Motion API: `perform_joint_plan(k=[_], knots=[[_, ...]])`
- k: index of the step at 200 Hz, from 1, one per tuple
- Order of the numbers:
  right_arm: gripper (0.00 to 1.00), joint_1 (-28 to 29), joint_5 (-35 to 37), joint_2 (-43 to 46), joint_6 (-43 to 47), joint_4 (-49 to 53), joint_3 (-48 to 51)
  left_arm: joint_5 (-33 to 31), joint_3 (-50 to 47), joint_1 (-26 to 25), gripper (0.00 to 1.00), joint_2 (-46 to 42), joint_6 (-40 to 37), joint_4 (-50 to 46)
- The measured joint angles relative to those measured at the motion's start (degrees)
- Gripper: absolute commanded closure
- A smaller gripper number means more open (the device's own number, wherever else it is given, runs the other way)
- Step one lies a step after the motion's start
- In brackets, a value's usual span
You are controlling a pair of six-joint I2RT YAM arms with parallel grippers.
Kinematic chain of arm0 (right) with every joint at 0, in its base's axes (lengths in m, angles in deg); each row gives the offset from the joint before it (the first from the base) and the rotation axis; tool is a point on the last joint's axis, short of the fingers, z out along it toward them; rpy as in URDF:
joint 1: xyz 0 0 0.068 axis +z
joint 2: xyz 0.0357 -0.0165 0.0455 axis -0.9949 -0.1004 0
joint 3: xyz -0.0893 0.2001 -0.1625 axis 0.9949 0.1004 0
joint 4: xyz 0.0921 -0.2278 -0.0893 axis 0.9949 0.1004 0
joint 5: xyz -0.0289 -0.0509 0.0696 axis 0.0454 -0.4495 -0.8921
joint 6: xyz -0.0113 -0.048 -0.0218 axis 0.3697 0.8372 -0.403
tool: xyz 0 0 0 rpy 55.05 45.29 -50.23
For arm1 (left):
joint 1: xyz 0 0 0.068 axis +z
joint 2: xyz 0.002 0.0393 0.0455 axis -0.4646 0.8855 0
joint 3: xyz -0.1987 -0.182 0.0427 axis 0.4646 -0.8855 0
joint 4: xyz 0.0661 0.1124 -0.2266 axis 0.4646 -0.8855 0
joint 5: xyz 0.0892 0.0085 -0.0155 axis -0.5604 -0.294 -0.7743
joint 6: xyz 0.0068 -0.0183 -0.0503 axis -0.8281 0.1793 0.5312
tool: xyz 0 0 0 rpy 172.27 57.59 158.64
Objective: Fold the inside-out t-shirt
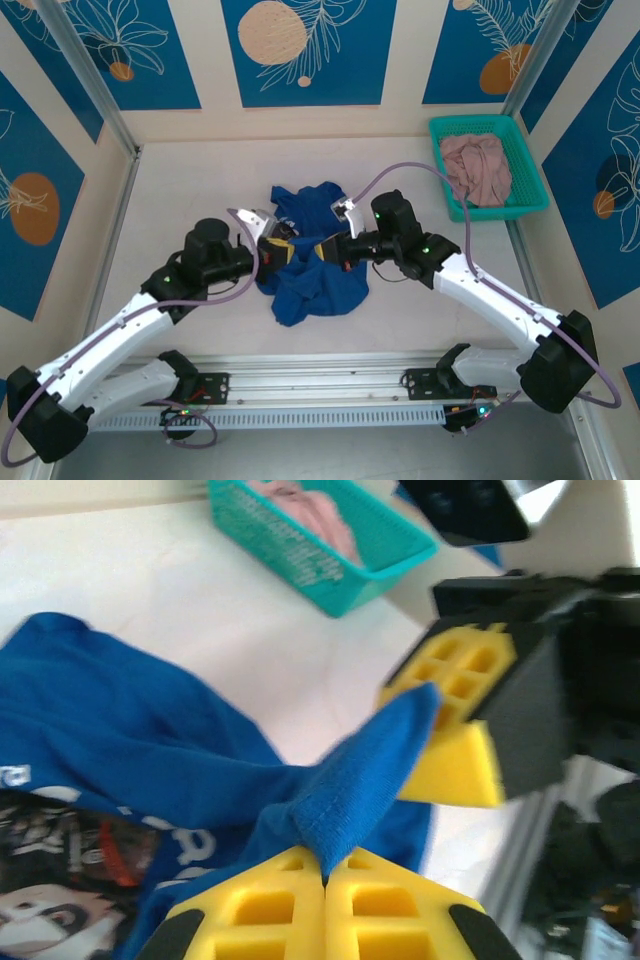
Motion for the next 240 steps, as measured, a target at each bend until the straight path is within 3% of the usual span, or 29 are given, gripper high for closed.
perform_joint_plan(k=[29,46,90,160,204,240], knots=[[1.0,2.16,4.61,0.85,4.66,4.04,-3.17,10.05,-0.76,4.92,1.0,-2.97,5.35,0.76],[1.0,2.56,5.16,1.01,6.45,5.07,-3.96,11.21,-0.79,7.15,1.0,-3.87,6.95,-0.31],[1.0,2.86,0.74,0.57,7.67,4.72,-3.96,-3.96,1.68,7.56,0.97,-1.99,5.62,-11.17],[1.0,3.19,-4.74,-4.61,-2.58,-5.03,-2.4,-13.31,-0.28,7.8,0.66,-0.94,2.29,-14.53],[1.0,3.85,-4.28,-8.02,-7.28,-7.65,-2.54,-13.86,-4.07,6.62,0.45,-5.27,4.0,-13.79],[1.0,3.93,-4.15,-8.68,-8.5,-7.98,-2.86,-14.27,-4.66,2.27,0.34,-3.93,3.06,-12.55]])
